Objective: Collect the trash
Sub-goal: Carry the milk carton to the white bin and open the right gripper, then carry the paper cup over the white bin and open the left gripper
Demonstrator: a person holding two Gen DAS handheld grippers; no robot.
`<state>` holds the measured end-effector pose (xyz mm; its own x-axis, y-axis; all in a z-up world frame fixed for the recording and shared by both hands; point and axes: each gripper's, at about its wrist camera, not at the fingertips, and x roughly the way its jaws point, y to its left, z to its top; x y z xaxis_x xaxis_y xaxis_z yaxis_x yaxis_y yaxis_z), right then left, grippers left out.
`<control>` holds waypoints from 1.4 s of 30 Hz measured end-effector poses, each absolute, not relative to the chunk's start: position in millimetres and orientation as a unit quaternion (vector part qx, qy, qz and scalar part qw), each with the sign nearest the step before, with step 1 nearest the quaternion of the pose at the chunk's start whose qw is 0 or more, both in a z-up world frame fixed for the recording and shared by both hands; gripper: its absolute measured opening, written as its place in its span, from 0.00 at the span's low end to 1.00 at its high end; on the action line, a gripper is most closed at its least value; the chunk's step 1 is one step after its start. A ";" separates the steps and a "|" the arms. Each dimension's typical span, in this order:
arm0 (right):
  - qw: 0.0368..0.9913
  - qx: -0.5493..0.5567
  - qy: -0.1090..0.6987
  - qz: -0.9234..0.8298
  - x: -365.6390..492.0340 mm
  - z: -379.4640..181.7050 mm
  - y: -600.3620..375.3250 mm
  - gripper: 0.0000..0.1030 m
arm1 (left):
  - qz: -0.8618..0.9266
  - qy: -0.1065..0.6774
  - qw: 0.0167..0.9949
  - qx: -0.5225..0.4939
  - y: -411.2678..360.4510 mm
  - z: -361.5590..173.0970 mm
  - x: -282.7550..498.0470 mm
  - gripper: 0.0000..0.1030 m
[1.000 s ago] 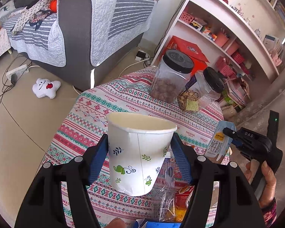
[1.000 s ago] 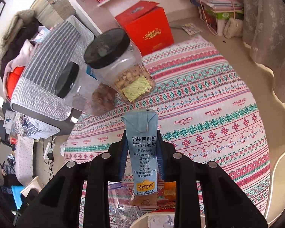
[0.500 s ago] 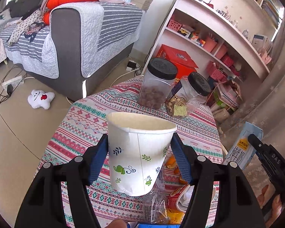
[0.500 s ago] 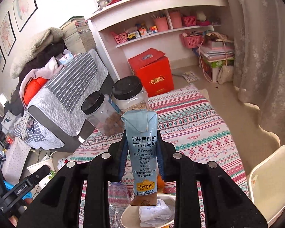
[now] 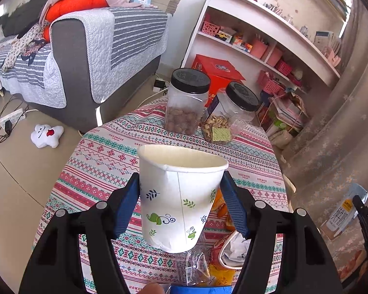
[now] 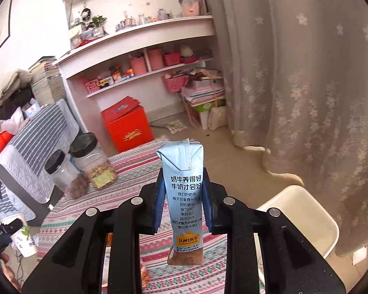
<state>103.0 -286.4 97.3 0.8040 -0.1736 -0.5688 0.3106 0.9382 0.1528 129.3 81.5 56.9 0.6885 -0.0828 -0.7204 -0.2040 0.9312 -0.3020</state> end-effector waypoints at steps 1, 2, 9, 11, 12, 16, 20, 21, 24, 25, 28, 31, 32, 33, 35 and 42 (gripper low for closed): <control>0.940 0.120 0.285 -0.145 99.8 95.4 -294.5 0.25 | 0.032 0.393 0.901 -0.180 78.4 56.7 129.2 0.63; 0.937 0.119 0.285 -0.163 96.6 93.9 -303.3 0.25 | 0.031 0.393 0.902 -0.177 74.9 56.7 128.9 0.63; 0.899 0.130 0.329 -0.258 83.4 66.8 -361.4 0.25 | 0.012 0.391 0.908 -0.153 42.5 58.5 125.3 0.63; 0.890 0.142 0.338 -0.270 78.3 62.6 -375.8 0.34 | 0.003 0.388 0.910 -0.145 29.1 60.7 124.3 0.63; 0.889 0.150 0.335 -0.273 73.1 62.3 -380.0 0.41 | -0.003 0.388 0.911 -0.141 22.1 61.7 123.7 0.63; 0.897 0.145 0.280 -0.311 48.6 76.8 -392.6 0.75 | -0.039 0.382 0.914 -0.127 -10.9 69.1 119.6 0.63; 0.898 0.128 0.212 -0.363 22.9 92.8 -409.2 0.94 | -0.083 0.365 0.920 -0.112 -54.4 80.6 112.2 0.63; 0.898 0.127 0.204 -0.369 18.5 95.4 -414.1 0.94 | -0.095 0.361 0.921 -0.107 -67.5 82.4 110.4 0.63; 0.890 0.128 0.199 -0.389 9.6 96.6 -430.8 0.94 | -0.133 0.362 0.917 -0.103 -111.5 83.9 109.6 0.63; 0.887 0.131 0.204 -0.393 7.9 95.5 -436.9 0.94 | -0.148 0.367 0.912 -0.106 -127.3 83.4 110.9 0.63; 0.876 0.152 0.212 -0.405 1.8 93.6 -456.4 0.93 | -0.183 0.376 0.903 -0.098 -178.0 83.0 112.0 0.63; 0.867 0.175 0.204 -0.419 -7.7 94.1 -473.6 0.93 | -0.212 0.379 0.897 -0.086 -223.7 83.0 110.2 0.64; 0.865 0.182 0.203 -0.422 -10.2 94.3 -479.0 0.93 | -0.220 0.381 0.894 -0.083 -236.7 82.9 109.9 0.64; 0.862 0.189 0.201 -0.425 -11.8 94.0 -483.5 0.93 | -0.227 0.383 0.892 -0.081 -248.5 82.8 109.2 0.64; 0.857 0.200 0.201 -0.431 -16.2 93.1 -492.8 0.93 | -0.239 0.386 0.888 -0.076 -269.2 82.1 108.5 0.64; 0.841 0.230 0.190 -0.451 -35.5 92.5 -521.3 0.93 | -0.277 0.401 0.870 -0.070 -326.2 78.5 108.6 0.68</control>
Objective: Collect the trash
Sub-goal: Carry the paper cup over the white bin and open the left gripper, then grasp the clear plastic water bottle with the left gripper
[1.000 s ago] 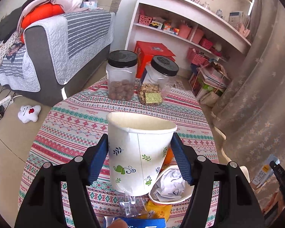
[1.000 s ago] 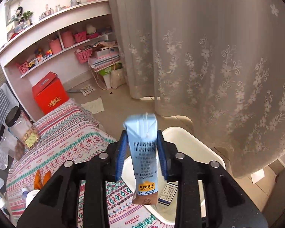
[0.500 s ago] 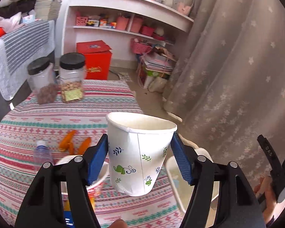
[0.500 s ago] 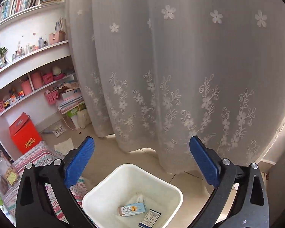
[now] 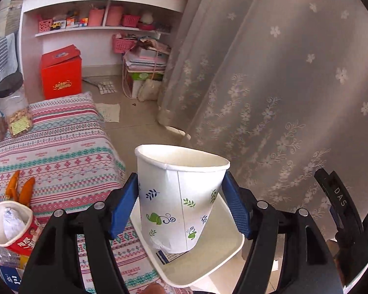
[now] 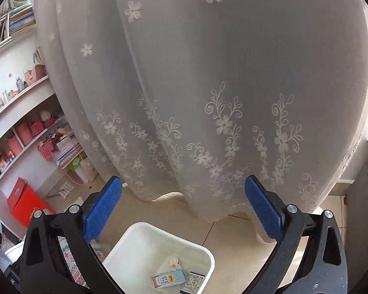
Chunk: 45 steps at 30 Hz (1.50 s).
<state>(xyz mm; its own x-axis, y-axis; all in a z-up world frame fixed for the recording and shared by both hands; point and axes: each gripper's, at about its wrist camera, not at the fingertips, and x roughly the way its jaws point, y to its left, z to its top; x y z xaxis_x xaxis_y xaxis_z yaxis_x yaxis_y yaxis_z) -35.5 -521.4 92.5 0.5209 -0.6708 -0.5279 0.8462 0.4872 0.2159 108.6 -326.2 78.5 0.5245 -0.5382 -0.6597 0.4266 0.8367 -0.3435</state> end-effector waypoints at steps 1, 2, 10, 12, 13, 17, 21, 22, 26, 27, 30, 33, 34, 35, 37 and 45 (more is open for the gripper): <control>0.839 0.236 0.189 -0.453 -37.9 92.2 -524.4 0.93 | -0.284 0.406 0.866 -0.069 -333.4 77.3 109.0 0.70; 0.837 0.241 0.188 -0.455 -39.8 92.0 -526.8 0.93 | -0.290 0.411 0.862 -0.068 -340.2 75.8 109.1 0.73; 0.839 0.240 0.183 -0.453 -40.2 94.5 -522.6 0.93 | -0.291 0.413 0.862 -0.043 -349.5 77.5 102.9 0.84; 0.841 0.236 0.184 -0.450 -37.6 94.9 -518.3 0.93 | -0.289 0.413 0.863 -0.043 -343.2 78.2 104.2 0.86; 0.842 0.234 0.185 -0.450 -36.6 95.4 -515.8 0.93 | -0.290 0.415 0.861 -0.046 -339.6 77.9 104.9 0.87; 0.845 0.226 0.185 -0.449 -33.5 96.8 -507.0 0.93 | -0.295 0.428 0.852 -0.061 -323.6 75.7 110.1 0.87; 0.852 0.212 0.207 -0.431 -20.2 92.8 -492.4 0.93 | -0.273 0.424 0.862 -0.062 -301.9 74.9 112.3 0.87; 0.855 0.208 0.215 -0.423 -15.3 91.3 -487.2 0.93 | -0.261 0.419 0.868 -0.056 -297.3 76.1 112.7 0.87; 0.870 0.175 0.232 -0.397 2.5 90.3 -457.0 0.93 | -0.207 0.392 0.896 -0.028 -274.8 82.6 114.3 0.87; 0.874 0.166 0.234 -0.391 6.7 90.6 -448.8 0.93 | -0.194 0.387 0.901 -0.024 -268.4 83.7 115.7 0.87; 0.885 0.145 0.241 -0.372 18.5 90.5 -425.7 0.93 | -0.159 0.375 0.913 -0.012 -249.0 86.3 119.7 0.87; 0.893 0.132 0.247 -0.353 29.8 90.2 -405.4 0.93 | -0.124 0.369 0.921 0.000 -229.9 87.5 123.4 0.87; 0.895 0.128 0.249 -0.348 33.6 90.0 -398.8 0.93 | -0.114 0.368 0.923 0.003 -222.1 87.1 123.5 0.87; 0.897 0.125 0.252 -0.342 37.6 89.9 -392.7 0.93 | -0.105 0.368 0.924 0.005 -214.2 86.8 124.6 0.87; 0.900 0.119 0.259 -0.329 45.9 88.0 -380.0 0.93 | -0.085 0.369 0.926 0.006 -196.4 85.2 126.8 0.87; 0.915 0.097 0.286 -0.267 79.5 79.1 -323.7 0.93 | -0.022 0.390 0.920 -0.005 -122.7 73.2 138.7 0.87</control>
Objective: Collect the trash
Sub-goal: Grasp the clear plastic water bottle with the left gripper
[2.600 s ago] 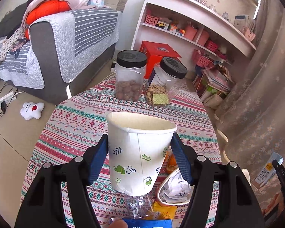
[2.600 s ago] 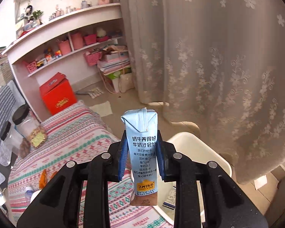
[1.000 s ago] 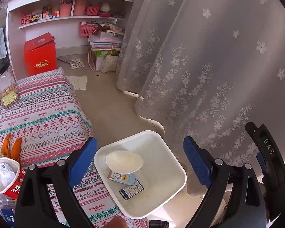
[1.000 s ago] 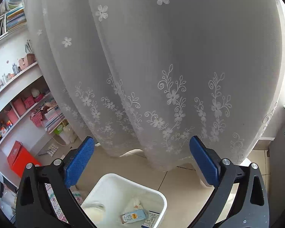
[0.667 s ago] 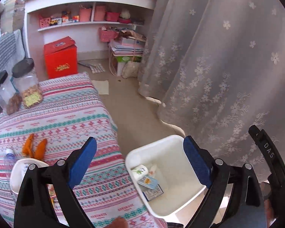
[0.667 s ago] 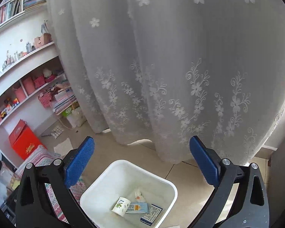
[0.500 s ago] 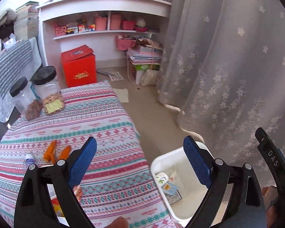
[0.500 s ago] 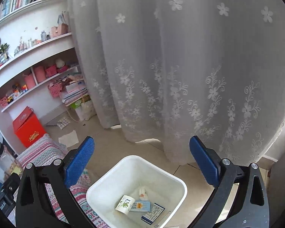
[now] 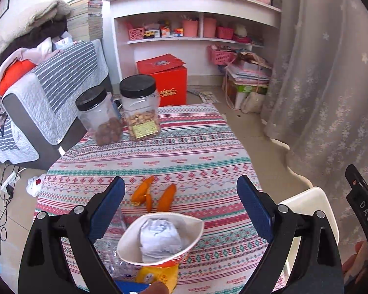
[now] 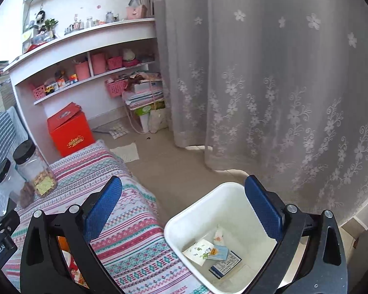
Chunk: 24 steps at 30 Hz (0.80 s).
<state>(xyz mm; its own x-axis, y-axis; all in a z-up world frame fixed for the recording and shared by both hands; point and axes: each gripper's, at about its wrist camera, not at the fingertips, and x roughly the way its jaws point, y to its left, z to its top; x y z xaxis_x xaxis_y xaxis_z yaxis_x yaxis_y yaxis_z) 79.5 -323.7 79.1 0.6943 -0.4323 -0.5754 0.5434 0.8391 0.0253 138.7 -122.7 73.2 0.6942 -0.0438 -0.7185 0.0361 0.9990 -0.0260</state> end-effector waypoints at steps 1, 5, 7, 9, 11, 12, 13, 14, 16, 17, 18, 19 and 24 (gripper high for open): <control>0.917 0.095 0.288 -0.259 83.6 77.8 -315.5 0.93 | -0.014 0.395 0.919 -0.009 -113.9 70.7 140.2 0.87; 0.923 0.090 0.306 -0.215 101.2 72.4 -281.1 0.93 | 0.015 0.414 0.910 -0.027 -75.0 58.9 149.8 0.87; 0.924 0.086 0.316 -0.196 109.8 68.4 -263.8 0.93 | 0.029 0.425 0.904 -0.035 -54.3 50.7 154.9 0.87; 0.924 0.081 0.329 -0.178 117.5 63.2 -247.8 0.93 | 0.042 0.435 0.898 -0.044 -33.7 41.5 160.7 0.87; 0.923 0.076 0.338 -0.164 124.6 58.8 -234.0 0.93 | 0.055 0.445 0.892 -0.053 -14.6 31.4 164.6 0.87; 0.923 0.072 0.343 -0.158 128.3 56.6 -227.3 0.93 | 0.062 0.451 0.888 -0.060 -3.1 24.9 166.9 0.87; 0.923 0.068 0.347 -0.153 131.3 54.6 -221.7 0.93 | 0.067 0.460 0.883 -0.069 8.1 17.8 169.1 0.87; 0.922 0.065 0.352 -0.149 134.7 52.8 -217.0 0.93 | 0.071 0.473 0.875 -0.079 18.6 10.0 173.0 0.87; 0.920 0.063 0.361 -0.141 140.9 49.2 -210.9 0.93 | 0.069 0.505 0.853 -0.110 36.9 -6.2 182.0 0.87; 0.919 0.063 0.364 -0.139 143.7 47.6 -208.9 0.93 | 0.064 0.520 0.842 -0.129 46.0 -13.4 186.0 0.87; 0.917 0.063 0.368 -0.138 146.6 45.9 -208.0 0.93 | 0.060 0.531 0.833 -0.143 52.2 -19.7 188.7 0.87; 0.916 0.066 0.372 -0.136 149.2 44.1 -207.5 0.93 | 0.060 0.540 0.825 -0.155 58.2 -24.8 191.0 0.87; 0.900 0.094 0.409 -0.118 161.1 30.7 -208.0 0.93 | 0.043 0.588 0.783 -0.201 72.3 -52.4 198.2 0.87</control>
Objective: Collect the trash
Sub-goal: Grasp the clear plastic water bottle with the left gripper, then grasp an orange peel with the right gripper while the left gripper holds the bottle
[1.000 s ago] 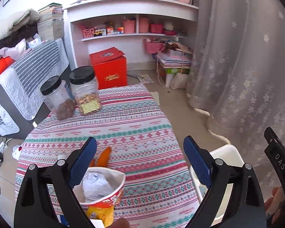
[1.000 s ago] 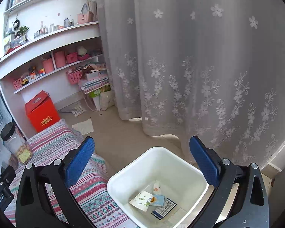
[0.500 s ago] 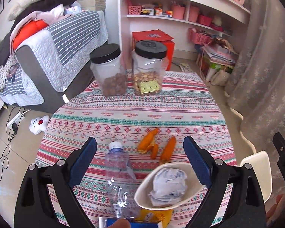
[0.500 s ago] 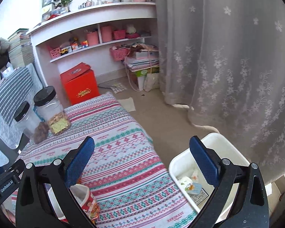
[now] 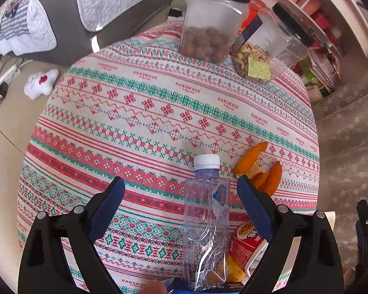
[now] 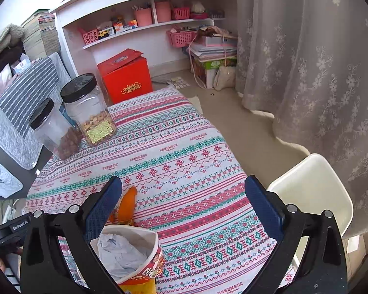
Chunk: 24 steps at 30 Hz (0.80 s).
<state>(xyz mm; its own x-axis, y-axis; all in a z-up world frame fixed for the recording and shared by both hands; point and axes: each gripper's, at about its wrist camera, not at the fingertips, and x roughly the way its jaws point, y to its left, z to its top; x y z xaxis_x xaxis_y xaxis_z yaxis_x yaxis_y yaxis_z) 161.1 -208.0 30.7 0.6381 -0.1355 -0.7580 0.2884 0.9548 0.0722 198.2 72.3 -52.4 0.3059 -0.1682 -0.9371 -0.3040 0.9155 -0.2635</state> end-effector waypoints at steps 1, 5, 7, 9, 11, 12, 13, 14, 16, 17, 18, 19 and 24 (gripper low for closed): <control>0.897 0.098 0.415 -0.115 162.6 27.7 -208.0 0.93 | 0.037 0.598 0.774 -0.207 71.9 -58.0 198.7 0.87; 0.887 0.123 0.432 -0.107 165.8 20.1 -211.4 0.93 | 0.014 0.624 0.748 -0.225 64.4 -77.6 200.2 0.87; 0.881 0.138 0.441 -0.100 167.2 17.3 -213.7 0.93 | 0.005 0.632 0.740 -0.232 60.4 -84.5 200.9 0.87; 0.874 0.153 0.453 -0.087 168.7 13.8 -215.1 0.93 | -0.005 0.635 0.733 -0.243 57.2 -90.8 201.9 0.84; 0.866 0.164 0.468 -0.068 171.1 11.1 -215.2 0.93 | -0.016 0.640 0.728 -0.246 52.2 -97.0 203.4 0.67; 0.863 0.168 0.473 -0.058 172.6 9.9 -214.5 0.93 | -0.033 0.648 0.721 -0.245 48.5 -100.9 204.8 0.54; 0.860 0.171 0.478 -0.048 175.3 9.1 -213.8 0.93 | -0.043 0.650 0.717 -0.248 46.6 -101.6 204.8 0.53; 0.856 0.173 0.485 -0.038 177.7 8.3 -212.4 0.93 | -0.043 0.649 0.719 -0.246 46.1 -98.8 203.3 0.53; 0.847 0.180 0.500 -0.014 185.4 6.6 -209.3 0.93 | -0.045 0.633 0.733 -0.245 49.3 -83.4 200.4 0.53; 0.842 0.183 0.508 -0.006 190.0 5.7 -207.1 0.93 | -0.046 0.621 0.741 -0.251 53.6 -72.7 198.4 0.53; 0.834 0.185 0.519 0.000 197.1 4.5 -203.1 0.93 | -0.049 0.609 0.749 -0.258 58.7 -61.1 196.3 0.53; 0.826 0.185 0.532 0.008 205.4 2.6 -198.1 0.93 | -0.051 0.596 0.757 -0.263 64.6 -49.8 193.9 0.53; 0.763 0.166 0.621 0.068 256.0 -22.5 -152.1 0.87 | -0.017 0.519 0.824 -0.225 88.8 18.9 172.6 0.53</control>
